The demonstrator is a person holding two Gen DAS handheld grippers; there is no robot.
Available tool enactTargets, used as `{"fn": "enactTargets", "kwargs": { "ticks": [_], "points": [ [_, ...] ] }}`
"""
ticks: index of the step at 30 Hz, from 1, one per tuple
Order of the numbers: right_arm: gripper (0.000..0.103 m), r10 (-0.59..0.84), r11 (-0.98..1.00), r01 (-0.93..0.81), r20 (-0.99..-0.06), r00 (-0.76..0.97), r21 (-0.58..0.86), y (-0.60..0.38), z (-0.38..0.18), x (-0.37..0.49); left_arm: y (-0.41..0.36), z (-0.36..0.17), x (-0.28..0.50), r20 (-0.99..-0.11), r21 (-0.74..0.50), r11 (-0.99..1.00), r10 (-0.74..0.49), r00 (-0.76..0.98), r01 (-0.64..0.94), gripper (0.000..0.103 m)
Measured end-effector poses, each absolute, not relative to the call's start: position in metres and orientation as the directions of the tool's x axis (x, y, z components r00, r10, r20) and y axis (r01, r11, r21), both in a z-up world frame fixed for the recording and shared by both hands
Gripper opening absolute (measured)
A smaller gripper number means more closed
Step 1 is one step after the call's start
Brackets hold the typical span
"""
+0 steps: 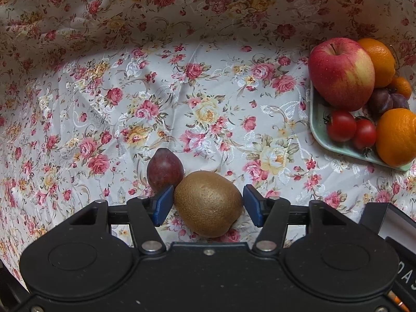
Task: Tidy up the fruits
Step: 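Close the left tool on a brown kiwi while the right tool moves to the last plum, then lift the kiwi with the left tool while the right tool closes on the plum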
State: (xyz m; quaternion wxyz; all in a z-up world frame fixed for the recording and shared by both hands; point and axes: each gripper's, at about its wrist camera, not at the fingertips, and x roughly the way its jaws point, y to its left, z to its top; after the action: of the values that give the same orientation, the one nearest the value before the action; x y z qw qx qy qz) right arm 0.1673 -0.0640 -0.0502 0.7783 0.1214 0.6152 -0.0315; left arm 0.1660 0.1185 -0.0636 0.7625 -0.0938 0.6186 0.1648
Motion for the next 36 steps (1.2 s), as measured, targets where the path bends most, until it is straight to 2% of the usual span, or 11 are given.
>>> {"fn": "enactTargets", "kwargs": {
  "ticks": [9,13,23,36],
  "points": [
    [0.042,0.068,0.974,0.193,-0.965,0.253,0.12,-0.058,-0.049,0.165,0.124,-0.057,0.159,-0.982,0.031,0.927,0.099,0.163,-0.373,0.062],
    [0.048,0.055,0.973,0.206,-0.966,0.253,0.109,-0.054,-0.05,0.166,0.134,-0.057,0.155,-0.981,0.052,0.923,0.119,0.153,-0.382,0.062],
    [0.049,-0.01,0.976,0.211,-0.948,0.317,0.06,-0.042,-0.045,0.165,0.187,-0.054,0.133,-0.987,0.024,0.876,0.098,0.129,-0.482,0.062],
    [0.048,0.091,0.987,0.098,-0.953,0.291,0.124,0.007,-0.052,0.152,0.229,-0.052,0.119,-0.981,0.06,0.834,0.15,0.12,-0.548,0.062]
  ]
}}
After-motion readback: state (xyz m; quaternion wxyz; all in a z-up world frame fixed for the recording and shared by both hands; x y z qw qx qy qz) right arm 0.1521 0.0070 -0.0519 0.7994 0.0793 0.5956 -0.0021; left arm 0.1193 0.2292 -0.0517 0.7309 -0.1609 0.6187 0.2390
